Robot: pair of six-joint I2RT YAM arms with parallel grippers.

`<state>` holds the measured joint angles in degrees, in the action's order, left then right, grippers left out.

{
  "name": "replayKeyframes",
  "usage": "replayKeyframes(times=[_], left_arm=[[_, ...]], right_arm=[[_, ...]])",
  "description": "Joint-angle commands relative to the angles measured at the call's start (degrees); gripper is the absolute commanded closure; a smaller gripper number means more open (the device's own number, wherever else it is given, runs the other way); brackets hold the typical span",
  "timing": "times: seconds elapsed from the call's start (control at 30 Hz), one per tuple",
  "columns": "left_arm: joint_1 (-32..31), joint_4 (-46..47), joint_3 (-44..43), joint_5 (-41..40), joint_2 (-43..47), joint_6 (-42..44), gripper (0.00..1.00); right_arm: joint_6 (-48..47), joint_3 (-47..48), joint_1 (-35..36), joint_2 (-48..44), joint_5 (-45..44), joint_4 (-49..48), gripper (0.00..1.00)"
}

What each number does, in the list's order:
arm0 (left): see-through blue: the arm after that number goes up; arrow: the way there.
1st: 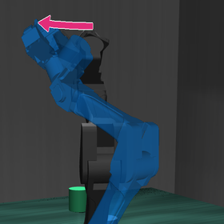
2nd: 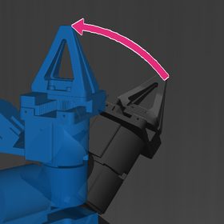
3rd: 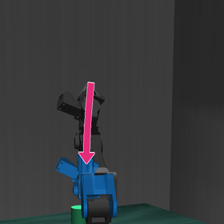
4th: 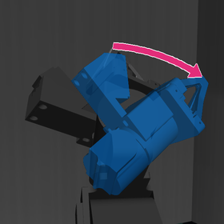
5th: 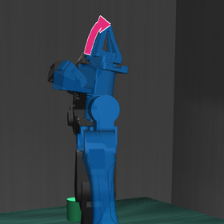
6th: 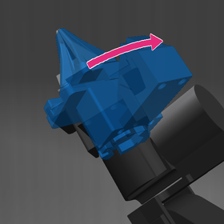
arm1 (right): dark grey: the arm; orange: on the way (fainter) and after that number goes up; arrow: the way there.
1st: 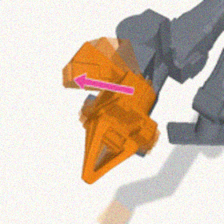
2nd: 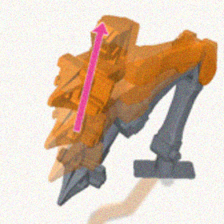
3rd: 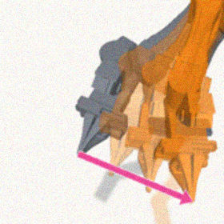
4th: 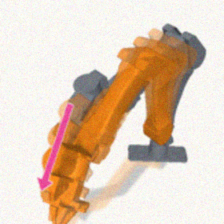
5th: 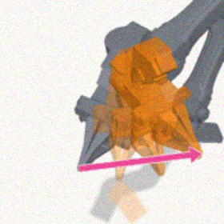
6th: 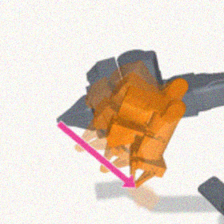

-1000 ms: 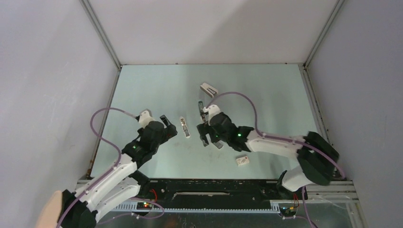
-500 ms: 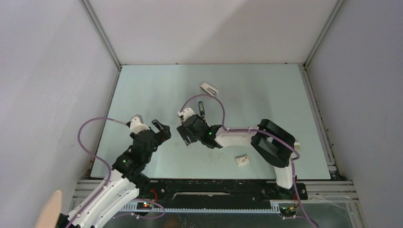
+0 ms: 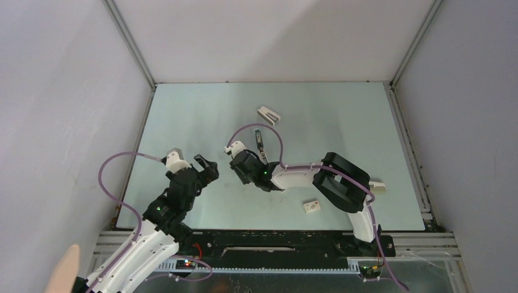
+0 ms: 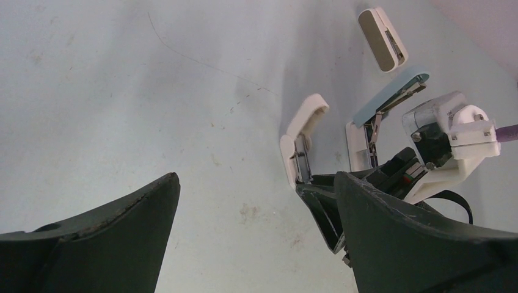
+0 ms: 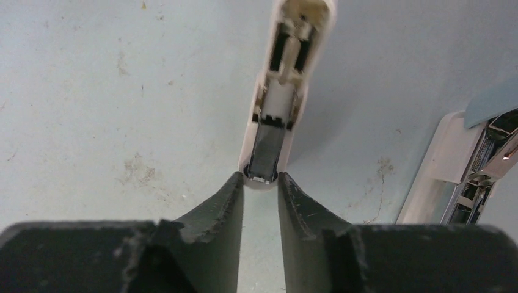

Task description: Load the staples into the stapler

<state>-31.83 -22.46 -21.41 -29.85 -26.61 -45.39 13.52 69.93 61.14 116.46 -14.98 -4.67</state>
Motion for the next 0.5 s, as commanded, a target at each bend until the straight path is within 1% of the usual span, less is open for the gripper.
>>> replayKeyframes(times=[0.0,0.13,0.3,0.37,0.4,0.47], left_arm=[[0.4,0.4,0.0,-1.1,-0.4,1.3,0.0],[0.4,0.8,-0.1,-1.3,-0.6,1.3,0.0],[0.7,3.7,0.8,0.0,-1.7,1.1,0.0],[1.1,4.8,0.7,1.0,-2.8,0.9,0.0],[1.4,5.1,0.6,1.4,-3.5,0.8,0.0],[2.0,5.7,0.2,2.0,-4.6,0.5,0.0]], right_arm=[[-2.0,0.7,0.1,1.1,-0.9,-3.5,0.76],[-3.0,-1.1,0.2,-0.4,-0.6,-3.1,0.84],[-4.3,-6.9,0.5,-4.8,0.6,-2.9,0.88],[-4.5,-9.1,0.5,-6.6,1.0,-2.9,0.88],[-4.6,-10.1,0.5,-7.6,1.3,-3.9,0.87],[-4.5,-11.0,0.5,-8.3,1.9,-5.4,0.79]])
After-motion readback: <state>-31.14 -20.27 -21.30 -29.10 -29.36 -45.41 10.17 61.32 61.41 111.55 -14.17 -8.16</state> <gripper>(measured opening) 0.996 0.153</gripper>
